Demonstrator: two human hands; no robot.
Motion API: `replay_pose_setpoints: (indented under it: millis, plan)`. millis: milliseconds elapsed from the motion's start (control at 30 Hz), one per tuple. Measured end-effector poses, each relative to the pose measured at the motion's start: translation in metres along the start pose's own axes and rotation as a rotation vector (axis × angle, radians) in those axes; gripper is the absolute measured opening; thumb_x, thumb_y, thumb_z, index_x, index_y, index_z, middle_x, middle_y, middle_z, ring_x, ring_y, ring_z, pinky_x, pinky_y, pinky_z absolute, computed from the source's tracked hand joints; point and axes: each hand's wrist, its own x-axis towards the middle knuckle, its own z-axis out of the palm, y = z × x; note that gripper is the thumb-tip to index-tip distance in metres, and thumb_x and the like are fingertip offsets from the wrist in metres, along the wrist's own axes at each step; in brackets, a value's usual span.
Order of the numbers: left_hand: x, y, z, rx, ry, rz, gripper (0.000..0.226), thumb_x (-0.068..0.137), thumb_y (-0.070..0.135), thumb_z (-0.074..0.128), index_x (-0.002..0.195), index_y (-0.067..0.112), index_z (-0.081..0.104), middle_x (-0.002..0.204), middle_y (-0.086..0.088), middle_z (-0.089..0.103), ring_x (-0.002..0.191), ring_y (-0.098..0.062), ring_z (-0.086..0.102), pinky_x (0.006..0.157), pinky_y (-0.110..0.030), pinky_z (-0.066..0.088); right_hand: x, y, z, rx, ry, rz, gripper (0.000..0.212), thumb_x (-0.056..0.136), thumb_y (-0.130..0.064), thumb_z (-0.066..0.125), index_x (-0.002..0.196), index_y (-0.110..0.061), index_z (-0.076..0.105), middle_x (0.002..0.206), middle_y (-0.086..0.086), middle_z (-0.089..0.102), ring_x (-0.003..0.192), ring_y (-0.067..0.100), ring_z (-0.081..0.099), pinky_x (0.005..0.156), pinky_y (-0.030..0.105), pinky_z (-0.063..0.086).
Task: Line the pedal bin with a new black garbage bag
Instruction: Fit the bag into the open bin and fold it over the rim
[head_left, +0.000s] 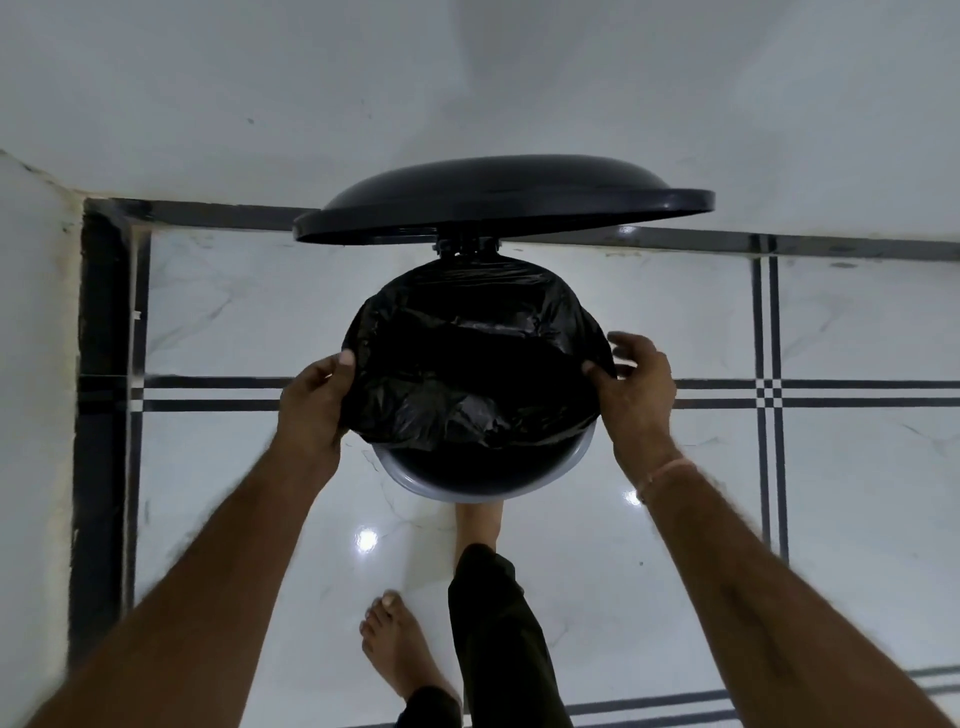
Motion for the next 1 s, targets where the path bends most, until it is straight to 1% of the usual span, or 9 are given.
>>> replay_pose_setpoints:
  millis: [100,167,233,300,400,533,700,800,1000]
  plan:
    - [-0.018,-0.012,-0.009,-0.038,0.037,-0.098,0.009,0.099,0.033,0.07,0.098,0.024,0.069,0.086,0.012,0.076,0.077,-0.002,0.069,0.079,-0.028,0.048,-0.019,0.009,-0.001,0.017,0.089,0.091,0.025,0.088,-0.021,0.082,0.109,-0.014,0.071,0.096,-0.002,0.07,0.084,0.01,0.066,0.086,0.029,0.057]
    - [-0.028,-0.017,-0.01,-0.067,0.065,-0.162,0.012,0.097,0.033,0.072,0.094,0.022,0.067,0.07,0.015,0.073,0.058,0.002,0.063,0.07,-0.026,0.043,-0.031,0.017,-0.001,0.002,0.119,0.14,0.018,0.089,-0.028,0.081,0.097,-0.016,0.072,0.084,-0.01,0.069,0.08,0.008,0.065,0.071,0.022,0.05]
    - [-0.035,-0.019,-0.01,-0.129,0.068,-0.21,0.018,0.096,0.037,0.072,0.088,0.022,0.066,0.067,0.014,0.072,0.058,-0.001,0.061,0.061,-0.023,0.043,-0.04,0.025,-0.002,0.027,0.128,0.176,0.02,0.09,-0.031,0.08,0.093,-0.013,0.073,0.08,-0.01,0.071,0.076,0.007,0.065,0.064,0.017,0.043]
    - [-0.039,-0.02,-0.01,-0.198,0.095,-0.256,0.02,0.096,0.042,0.071,0.09,0.023,0.067,0.075,0.01,0.072,0.063,-0.005,0.059,0.049,-0.018,0.043,-0.045,0.031,-0.003,0.116,0.124,0.235,0.022,0.092,-0.03,0.079,0.09,-0.008,0.073,0.077,-0.004,0.07,0.068,0.01,0.061,0.062,0.019,0.044]
    - [-0.036,-0.024,-0.009,-0.274,0.118,-0.311,0.033,0.098,0.049,0.063,0.112,0.02,0.071,0.096,0.004,0.072,0.066,-0.008,0.052,0.038,-0.014,0.038,-0.049,0.034,-0.006,0.283,0.102,0.379,0.027,0.097,-0.026,0.075,0.08,-0.009,0.066,0.069,0.007,0.058,0.054,0.017,0.046,0.049,0.024,0.038]
    - [-0.031,-0.03,-0.007,-0.409,0.068,-0.348,0.047,0.099,0.056,0.054,0.123,0.018,0.07,0.11,0.001,0.075,0.066,-0.006,0.043,0.045,-0.011,0.039,-0.046,0.032,-0.014,0.489,0.004,0.549,0.02,0.103,-0.021,0.069,0.087,-0.011,0.061,0.071,0.004,0.057,0.035,0.004,0.044,0.032,0.016,0.028]
    - [-0.039,-0.047,-0.015,-0.437,-0.071,-0.323,0.025,0.109,0.028,0.052,0.103,0.014,0.071,0.088,0.005,0.079,0.054,0.001,0.058,0.04,-0.01,0.036,-0.054,0.042,-0.02,0.649,-0.113,0.717,0.025,0.103,-0.025,0.069,0.083,-0.014,0.059,0.064,-0.004,0.057,0.032,0.001,0.04,0.031,0.016,0.025]
    - [-0.048,-0.056,-0.022,-0.385,-0.12,-0.301,0.023,0.108,0.028,0.053,0.102,0.015,0.071,0.086,0.007,0.078,0.056,0.001,0.059,0.04,-0.011,0.035,-0.067,0.053,-0.022,0.733,-0.195,0.79,0.025,0.101,-0.03,0.07,0.082,-0.015,0.062,0.057,-0.008,0.062,0.033,0.001,0.041,0.03,0.014,0.027]
    - [-0.052,-0.067,-0.024,-0.453,0.05,-0.336,0.002,0.103,0.011,0.061,0.102,0.013,0.061,0.099,-0.001,0.072,0.088,-0.01,0.069,0.062,-0.016,0.06,-0.08,0.058,-0.015,0.999,-0.124,0.838,0.01,0.102,-0.007,0.066,0.096,0.0,0.07,0.073,0.009,0.081,0.059,0.016,0.079,0.052,0.021,0.062]
